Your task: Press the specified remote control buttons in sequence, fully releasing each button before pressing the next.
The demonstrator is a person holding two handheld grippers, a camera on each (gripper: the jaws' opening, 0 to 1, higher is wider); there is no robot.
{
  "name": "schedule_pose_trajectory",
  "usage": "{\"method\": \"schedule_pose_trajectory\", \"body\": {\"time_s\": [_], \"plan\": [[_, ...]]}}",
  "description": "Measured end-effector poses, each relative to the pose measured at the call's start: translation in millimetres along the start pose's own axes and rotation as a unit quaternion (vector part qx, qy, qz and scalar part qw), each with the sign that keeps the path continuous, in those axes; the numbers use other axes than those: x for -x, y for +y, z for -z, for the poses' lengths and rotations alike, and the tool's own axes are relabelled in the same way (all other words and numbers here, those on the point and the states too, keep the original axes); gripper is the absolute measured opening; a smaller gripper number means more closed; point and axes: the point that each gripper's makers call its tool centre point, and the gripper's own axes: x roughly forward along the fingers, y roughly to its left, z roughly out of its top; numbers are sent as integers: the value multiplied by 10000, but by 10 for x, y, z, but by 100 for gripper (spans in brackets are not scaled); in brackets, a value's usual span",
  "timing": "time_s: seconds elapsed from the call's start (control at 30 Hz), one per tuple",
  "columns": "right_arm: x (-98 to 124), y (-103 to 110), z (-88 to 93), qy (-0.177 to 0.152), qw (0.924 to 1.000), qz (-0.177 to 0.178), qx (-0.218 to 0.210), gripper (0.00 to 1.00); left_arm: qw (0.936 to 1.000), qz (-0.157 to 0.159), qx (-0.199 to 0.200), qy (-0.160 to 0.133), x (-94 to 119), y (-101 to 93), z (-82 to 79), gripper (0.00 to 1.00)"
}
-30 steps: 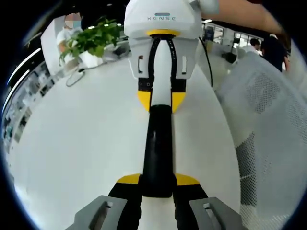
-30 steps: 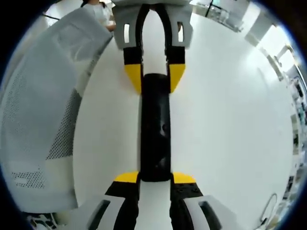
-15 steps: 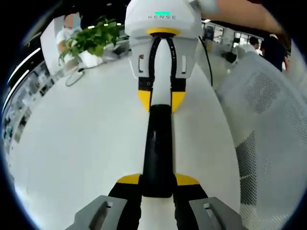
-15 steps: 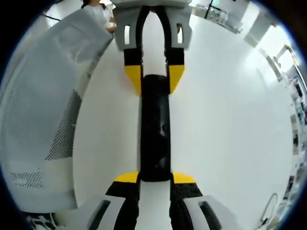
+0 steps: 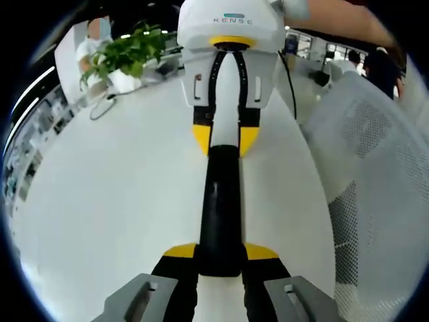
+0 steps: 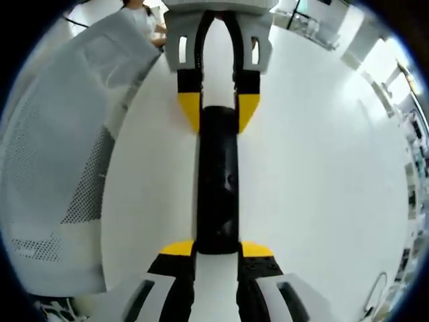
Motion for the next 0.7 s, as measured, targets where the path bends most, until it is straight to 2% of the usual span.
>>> {"method": "schedule_pose_trajectory", "body": {"time_s": [0.7], "plan": [[70,-30,-11,-83,9999,116,53,20,9995,-55,-226,227,-12,53,-22,23]]}}
